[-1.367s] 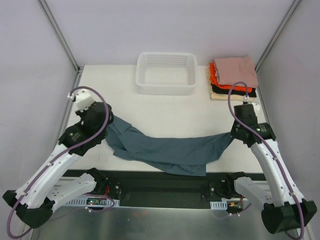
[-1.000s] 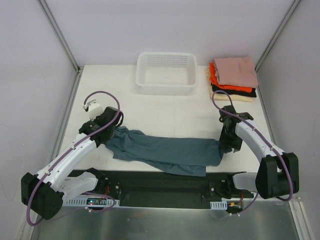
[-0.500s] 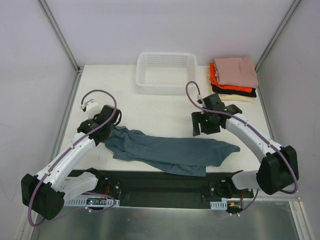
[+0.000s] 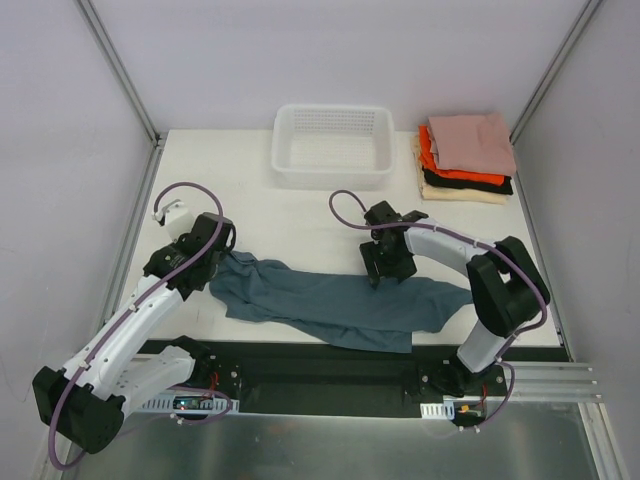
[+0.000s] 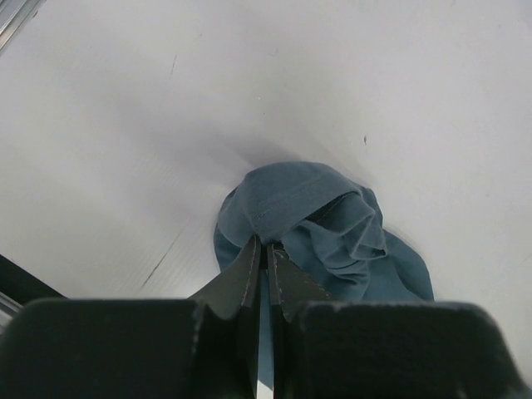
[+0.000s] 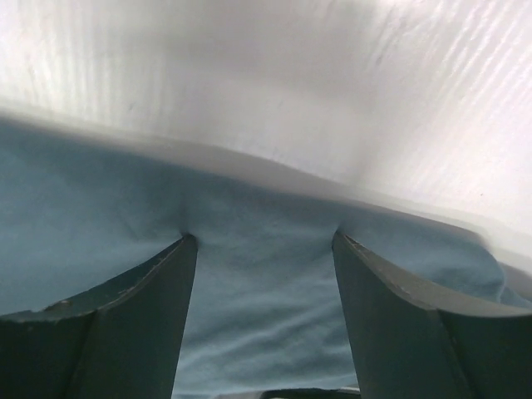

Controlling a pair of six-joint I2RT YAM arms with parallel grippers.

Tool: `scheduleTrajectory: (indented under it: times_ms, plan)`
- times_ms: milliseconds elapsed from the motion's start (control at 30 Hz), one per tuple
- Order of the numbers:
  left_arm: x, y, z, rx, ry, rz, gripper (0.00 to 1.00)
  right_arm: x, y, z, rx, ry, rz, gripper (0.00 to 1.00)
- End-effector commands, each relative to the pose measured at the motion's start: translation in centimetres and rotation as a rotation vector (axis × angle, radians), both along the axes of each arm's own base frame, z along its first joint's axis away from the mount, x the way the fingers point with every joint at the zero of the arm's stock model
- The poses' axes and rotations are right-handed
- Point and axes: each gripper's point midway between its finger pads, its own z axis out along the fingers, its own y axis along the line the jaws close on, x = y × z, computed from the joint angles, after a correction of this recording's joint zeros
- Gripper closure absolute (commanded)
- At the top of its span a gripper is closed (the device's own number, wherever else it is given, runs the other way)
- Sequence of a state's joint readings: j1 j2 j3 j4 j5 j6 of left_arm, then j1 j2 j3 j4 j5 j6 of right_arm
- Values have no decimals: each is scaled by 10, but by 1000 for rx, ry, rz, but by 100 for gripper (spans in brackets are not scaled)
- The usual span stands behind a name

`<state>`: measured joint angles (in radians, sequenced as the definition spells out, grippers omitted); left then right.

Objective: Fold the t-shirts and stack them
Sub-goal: Flatten the tshirt out

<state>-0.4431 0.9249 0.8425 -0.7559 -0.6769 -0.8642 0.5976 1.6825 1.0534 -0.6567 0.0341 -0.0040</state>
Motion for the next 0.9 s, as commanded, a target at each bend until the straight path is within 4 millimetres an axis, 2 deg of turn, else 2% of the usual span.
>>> scheduleTrajectory:
  times_ms: [0,167,267,300,367,400,467,500,533,567,600,633,667,700,733,767,800,833,867]
  plan:
    - [-3,2,3,-12,0,6,100,26,1,3,-40,-104,-127,30]
    - [-2,1,4,-12,-2,3,100,26,20,-10,30,-60,-115,33]
    - [-2,1,4,-6,3,-2,100,22,27,-18,38,-22,-100,69]
    - [-2,2,4,-3,3,0,100,22,28,-20,32,-21,-102,88]
    - [2,2,9,4,-9,5,100,29,21,-14,-1,-60,-107,99]
    - [5,3,12,10,-14,10,100,40,22,2,-2,-115,-111,99]
    - [18,4,30,38,-44,16,100,57,1,25,-105,-208,-102,99]
    - [28,3,49,32,-89,19,100,76,4,51,-102,-286,-107,99]
    - [34,3,59,53,-102,5,100,85,-14,71,-163,-338,-126,99]
    - [46,2,68,57,-123,9,100,96,-19,91,-178,-388,-129,99]
    - [58,0,94,39,-184,11,100,113,-20,121,-171,-463,-135,99]
    - [66,0,108,50,-204,-11,100,122,-36,147,-190,-521,-176,99]
    - [80,1,123,39,-246,-7,100,130,-43,167,-187,-566,-198,99]
    - [88,-4,155,3,-315,-38,100,135,-50,186,-185,-604,-205,99]
    - [92,-4,171,10,-341,-62,100,144,-58,219,-157,-676,-241,99]
    - [95,-6,186,1,-375,-77,100,142,-64,245,-131,-740,-253,99]
    - [97,-9,211,-17,-440,-96,100,140,-69,265,-124,-789,-240,99]
    - [96,-9,220,-14,-463,-112,100,140,-69,279,-99,-838,-230,99]
    - [91,-8,230,-23,-498,-120,100,128,-74,300,-60,-897,-230,98]
